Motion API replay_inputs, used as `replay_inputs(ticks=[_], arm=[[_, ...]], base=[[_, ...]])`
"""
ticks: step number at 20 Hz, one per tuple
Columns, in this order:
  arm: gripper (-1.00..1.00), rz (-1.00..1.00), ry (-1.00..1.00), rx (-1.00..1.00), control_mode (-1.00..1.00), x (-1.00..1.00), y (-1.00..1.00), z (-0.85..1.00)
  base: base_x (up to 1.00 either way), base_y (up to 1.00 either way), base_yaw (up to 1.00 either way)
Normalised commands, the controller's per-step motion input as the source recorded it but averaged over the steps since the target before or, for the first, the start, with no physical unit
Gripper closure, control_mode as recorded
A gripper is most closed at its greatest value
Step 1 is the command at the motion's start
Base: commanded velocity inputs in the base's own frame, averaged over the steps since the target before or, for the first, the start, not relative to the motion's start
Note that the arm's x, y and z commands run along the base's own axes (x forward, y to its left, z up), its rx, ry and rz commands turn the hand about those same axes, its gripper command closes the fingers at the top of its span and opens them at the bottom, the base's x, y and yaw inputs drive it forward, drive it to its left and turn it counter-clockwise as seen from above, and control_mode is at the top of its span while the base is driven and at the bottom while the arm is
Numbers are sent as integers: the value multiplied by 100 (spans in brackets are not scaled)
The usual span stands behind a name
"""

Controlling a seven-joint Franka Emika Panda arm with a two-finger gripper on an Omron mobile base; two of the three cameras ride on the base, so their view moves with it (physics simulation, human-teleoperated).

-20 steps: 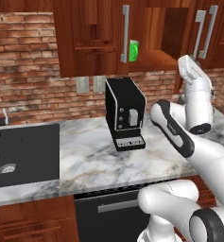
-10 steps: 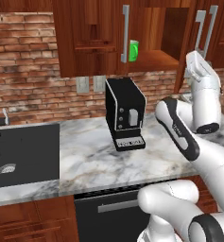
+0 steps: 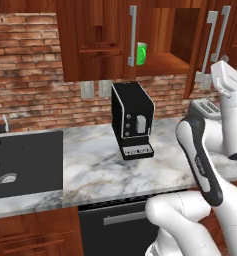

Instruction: Open the cabinet directly in front. Then move the beer and the mug to the dining counter with the jar on it.

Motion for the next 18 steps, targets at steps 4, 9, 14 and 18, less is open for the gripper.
replay_inputs(ticks=[4, 9, 14, 18], arm=[[-100, 0, 32, -49, -100, -65, 69, -18], [-100, -2, 49, -56, -100, -28, 98, -2], [-100, -14, 43, -40, -100, 10, 82, 3], [-100, -5, 15, -9, -100, 46, 18, 0]], base=[[0, 0, 0], [0, 0, 0], [0, 0, 0], [0, 0, 0]])
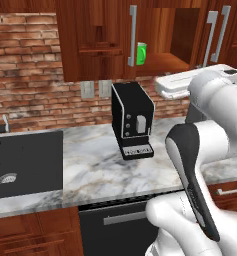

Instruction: Open the cabinet directly in front. Then move the beer and the mug to the dining counter with the jar on it.

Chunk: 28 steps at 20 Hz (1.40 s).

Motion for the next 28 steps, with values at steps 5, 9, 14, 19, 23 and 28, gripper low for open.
replay_inputs(ticks=[5, 9, 14, 19, 23, 28], arm=[[-100, -8, 20, -8, -100, 67, 6, -2], [-100, -30, 22, -2, -100, 79, -1, -10], [-100, -31, 21, -4, -100, 97, 0, -15], [-100, -25, 15, -2, -100, 97, -10, -25], [-100, -21, 9, 0, -100, 88, -40, -33], [-100, -4, 1, 0, -100, 90, -41, -35]], base=[[0, 0, 0], [0, 0, 0], [0, 0, 0], [0, 0, 0], [0, 0, 0], [0, 0, 0]])
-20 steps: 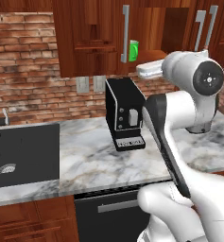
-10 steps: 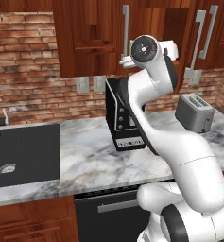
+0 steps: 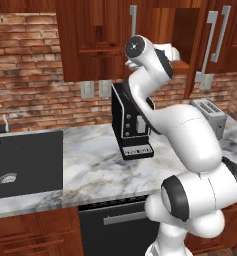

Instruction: Open the cabinet directly in front. Then move the beer and the mug to the dining counter with the jar on it.

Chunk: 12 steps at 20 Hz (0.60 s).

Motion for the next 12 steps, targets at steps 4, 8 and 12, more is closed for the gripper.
replay_inputs(ticks=[4, 8, 12], arm=[[-100, 0, 0, 0, -100, 75, -30, -26], [-100, 0, 0, 0, -100, 48, -36, -15], [-100, -11, 0, 0, -100, 8, -72, -1]], base=[[0, 0, 0], [0, 0, 0], [0, 0, 0]])
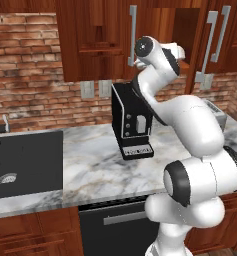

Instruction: Open the cabinet directly in front. Then move the beer and the mug to the dining counter with the jar on it.

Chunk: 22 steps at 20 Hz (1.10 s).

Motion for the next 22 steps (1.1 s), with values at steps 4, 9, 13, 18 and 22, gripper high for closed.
replay_inputs(ticks=[4, 9, 13, 18, 22], arm=[[-100, -29, 0, 0, -100, -16, -99, 0], [-100, -41, 0, 0, -100, -33, -100, 0], [-100, -45, 0, 0, -100, -36, -100, -5], [-100, -32, -2, 0, -100, -6, -85, -12], [-100, 0, -5, 1, -100, 7, -18, 0]], base=[[0, 0, 0], [0, 0, 0], [0, 0, 0], [0, 0, 0], [0, 0, 0]])
